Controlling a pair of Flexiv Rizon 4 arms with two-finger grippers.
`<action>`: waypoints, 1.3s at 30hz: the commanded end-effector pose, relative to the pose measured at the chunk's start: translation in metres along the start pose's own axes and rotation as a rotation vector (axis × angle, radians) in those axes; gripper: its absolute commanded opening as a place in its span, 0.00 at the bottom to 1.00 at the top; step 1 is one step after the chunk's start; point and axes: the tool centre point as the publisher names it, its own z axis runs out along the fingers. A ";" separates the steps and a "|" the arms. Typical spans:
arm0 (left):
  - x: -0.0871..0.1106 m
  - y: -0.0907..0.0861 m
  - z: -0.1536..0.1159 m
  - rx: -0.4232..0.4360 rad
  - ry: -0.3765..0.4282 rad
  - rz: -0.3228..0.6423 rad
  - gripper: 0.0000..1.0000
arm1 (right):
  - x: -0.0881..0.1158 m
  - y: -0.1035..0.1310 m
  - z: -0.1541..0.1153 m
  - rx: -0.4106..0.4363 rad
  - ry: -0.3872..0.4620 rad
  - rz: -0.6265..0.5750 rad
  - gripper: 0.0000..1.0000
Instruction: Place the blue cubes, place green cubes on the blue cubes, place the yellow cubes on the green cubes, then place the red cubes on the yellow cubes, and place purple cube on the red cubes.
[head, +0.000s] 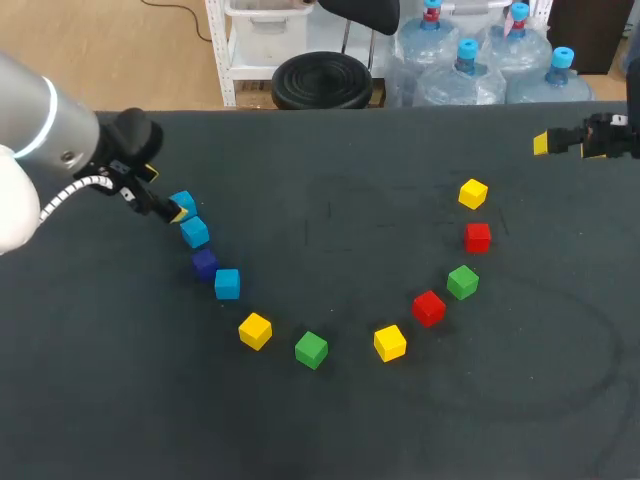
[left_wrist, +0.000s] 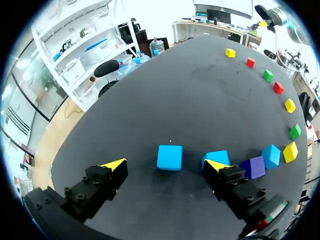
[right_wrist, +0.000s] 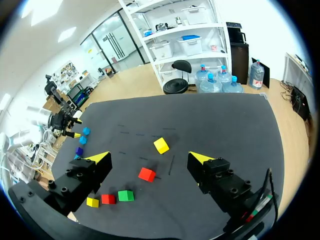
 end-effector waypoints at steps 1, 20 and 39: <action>-0.001 0.006 0.009 0.014 0.006 -0.004 1.00 | 0.000 0.000 0.000 0.002 0.000 0.000 1.00; -0.002 0.000 0.022 0.049 -0.012 0.017 0.27 | 0.000 0.000 0.000 0.002 0.000 0.000 1.00; -0.031 -0.008 0.020 0.069 -0.029 0.110 0.00 | 0.000 0.000 0.000 0.002 0.000 0.000 1.00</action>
